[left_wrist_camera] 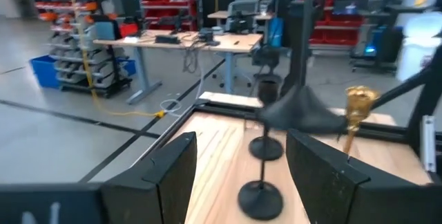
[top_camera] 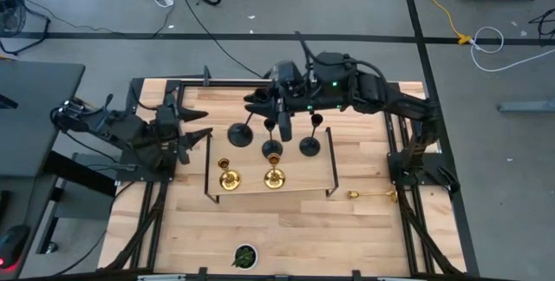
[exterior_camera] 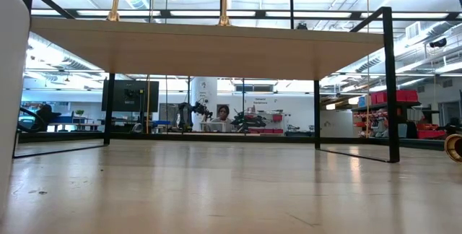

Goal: Pick & Place candle stick holders
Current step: Put the black candle holder aligned with the other black candle holders on the shelf

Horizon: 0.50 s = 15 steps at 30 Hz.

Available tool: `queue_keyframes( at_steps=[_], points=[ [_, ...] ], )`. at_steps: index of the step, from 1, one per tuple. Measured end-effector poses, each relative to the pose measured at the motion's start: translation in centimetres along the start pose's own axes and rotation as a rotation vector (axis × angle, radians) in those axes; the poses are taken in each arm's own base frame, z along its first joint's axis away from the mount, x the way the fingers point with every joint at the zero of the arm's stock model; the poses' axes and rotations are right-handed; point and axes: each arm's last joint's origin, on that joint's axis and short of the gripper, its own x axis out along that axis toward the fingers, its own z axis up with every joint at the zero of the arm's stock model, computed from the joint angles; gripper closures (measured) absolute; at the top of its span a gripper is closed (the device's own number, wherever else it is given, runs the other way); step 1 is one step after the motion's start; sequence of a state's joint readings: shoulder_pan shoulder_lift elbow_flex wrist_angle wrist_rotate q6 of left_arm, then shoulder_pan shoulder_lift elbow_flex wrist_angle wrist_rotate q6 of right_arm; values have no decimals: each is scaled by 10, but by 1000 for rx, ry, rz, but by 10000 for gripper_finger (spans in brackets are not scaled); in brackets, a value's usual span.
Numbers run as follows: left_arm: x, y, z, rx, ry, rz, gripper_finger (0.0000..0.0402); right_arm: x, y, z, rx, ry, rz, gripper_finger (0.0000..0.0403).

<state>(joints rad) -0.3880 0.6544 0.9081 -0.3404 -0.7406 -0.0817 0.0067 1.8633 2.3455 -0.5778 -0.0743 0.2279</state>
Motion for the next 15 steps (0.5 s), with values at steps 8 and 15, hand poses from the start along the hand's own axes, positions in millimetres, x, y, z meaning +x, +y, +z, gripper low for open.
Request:
queue_keyframes(
  at_steps=[8,15],
  points=[
    [4,0,7,-4,-49,-91,179,26,-12,-15,30,34,22,319],
    [20,-8,7,47,-53,-173,179,42,-22,-24,52,53,70,319]
  ],
)
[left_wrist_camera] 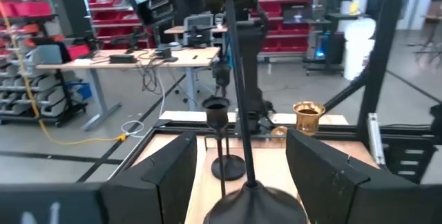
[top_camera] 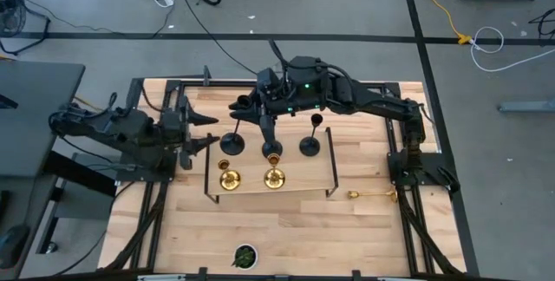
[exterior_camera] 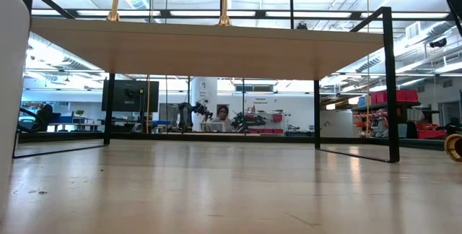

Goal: Pick & Place candle stick holders
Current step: Put the black candle holder aligned with the other black candle holders on the shelf

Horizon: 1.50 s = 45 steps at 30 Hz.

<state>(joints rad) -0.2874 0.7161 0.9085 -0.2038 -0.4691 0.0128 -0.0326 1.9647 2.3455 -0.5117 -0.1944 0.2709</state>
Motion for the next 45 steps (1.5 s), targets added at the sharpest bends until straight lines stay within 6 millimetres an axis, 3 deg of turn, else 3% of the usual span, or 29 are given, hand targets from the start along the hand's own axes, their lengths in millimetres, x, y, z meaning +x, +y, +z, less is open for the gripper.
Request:
queue_keyframes(
  at_steps=[8,12,28,33,39,45],
  points=[
    [26,2,-6,8,25,-19,179,2,-1,-1,-17,4,-1,319],
    [34,2,-6,2,13,-81,179,1,-1,-3,-16,21,-8,319],
    [63,17,-11,-37,0,-48,184,1,-1,-4,-22,29,-10,319],
    [65,21,-12,-61,6,-84,238,2,-1,-4,-23,31,-10,319],
    [65,25,-11,-76,4,-96,377,1,-2,-4,-25,30,-18,313],
    [65,26,-12,-78,10,-84,389,1,-1,-4,-9,38,-11,279]
  ],
)
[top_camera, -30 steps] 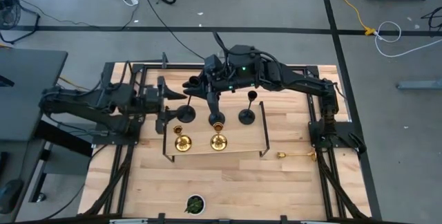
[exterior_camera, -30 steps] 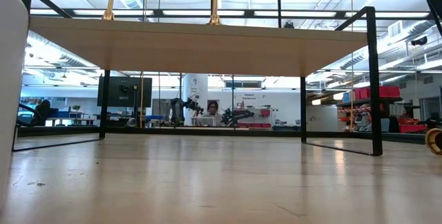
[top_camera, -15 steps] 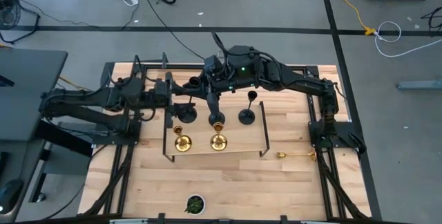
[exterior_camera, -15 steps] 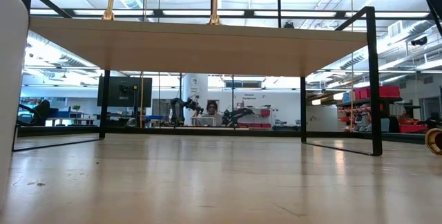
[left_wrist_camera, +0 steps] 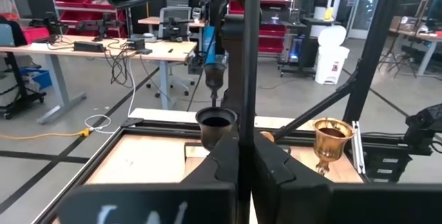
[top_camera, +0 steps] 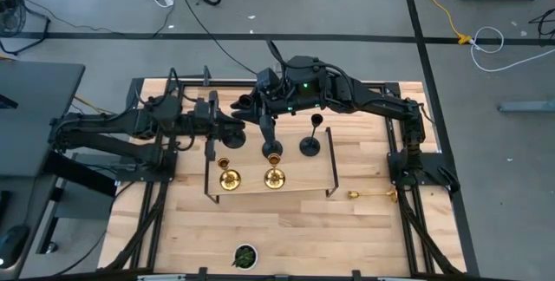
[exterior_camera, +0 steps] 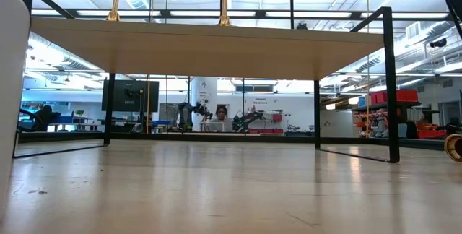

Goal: Pick & Place candle stick holders
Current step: Put the black candle holder aligned with the other black candle holders on the shelf

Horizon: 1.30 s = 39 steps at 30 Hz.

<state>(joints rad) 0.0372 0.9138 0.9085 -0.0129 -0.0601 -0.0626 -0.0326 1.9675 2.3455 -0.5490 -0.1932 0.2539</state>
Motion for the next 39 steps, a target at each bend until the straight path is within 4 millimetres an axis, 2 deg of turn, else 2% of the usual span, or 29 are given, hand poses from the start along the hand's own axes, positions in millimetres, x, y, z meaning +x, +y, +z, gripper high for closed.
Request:
queue_keyframes(
  at_steps=[5,13,18,28,31,39],
  points=[
    [-9,1,4,-6,-18,14,389,-6,2,3,-26,1,1,275],
    [-37,3,13,-36,-53,61,390,-24,8,10,-51,7,-10,281],
    [-49,6,9,-38,3,132,390,-35,15,15,-55,1,3,281],
    [-48,5,5,2,35,123,390,-48,27,18,-59,4,14,280],
    [-49,6,-5,2,0,128,390,-53,33,18,-60,14,22,280],
    [-67,10,-56,25,-148,92,390,-61,49,12,-69,75,30,280]
  ],
)
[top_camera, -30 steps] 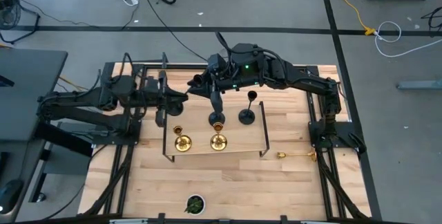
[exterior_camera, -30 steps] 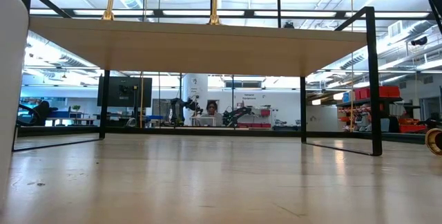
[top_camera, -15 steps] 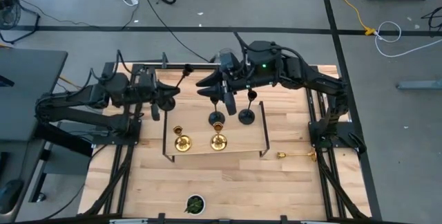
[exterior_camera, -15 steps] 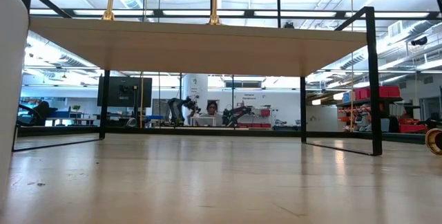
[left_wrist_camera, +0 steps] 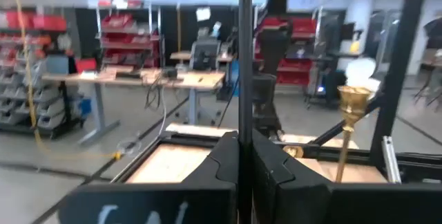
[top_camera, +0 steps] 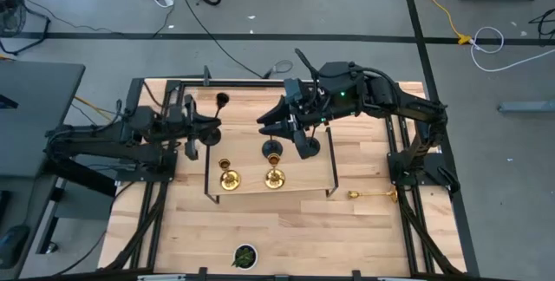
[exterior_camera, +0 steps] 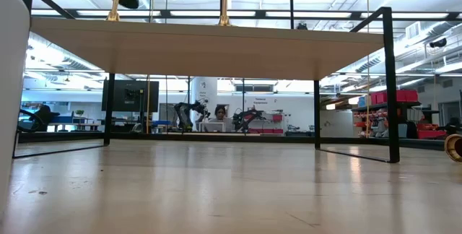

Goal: Pick & Place candle stick holders
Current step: Put the black candle holder aligned with the other black candle holders on the shelf

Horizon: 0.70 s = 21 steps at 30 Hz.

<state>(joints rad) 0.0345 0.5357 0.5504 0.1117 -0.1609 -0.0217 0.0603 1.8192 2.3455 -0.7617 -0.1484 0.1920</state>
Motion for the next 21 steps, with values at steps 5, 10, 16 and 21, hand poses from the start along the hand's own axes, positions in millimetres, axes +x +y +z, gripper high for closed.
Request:
queue_keyframes(
  at_steps=[5,10,16,21],
  points=[
    [-13,2,-34,-9,-122,-48,390,-2,5,0,-24,-2,-30,279],
    [-20,3,-73,2,-241,-60,390,-2,5,0,-34,-4,-37,279],
    [-31,6,-99,-16,-343,-66,390,-2,5,1,-51,-22,-35,279],
    [-29,4,-98,-29,-346,-100,390,-2,6,4,-77,-47,-31,279]
  ],
)
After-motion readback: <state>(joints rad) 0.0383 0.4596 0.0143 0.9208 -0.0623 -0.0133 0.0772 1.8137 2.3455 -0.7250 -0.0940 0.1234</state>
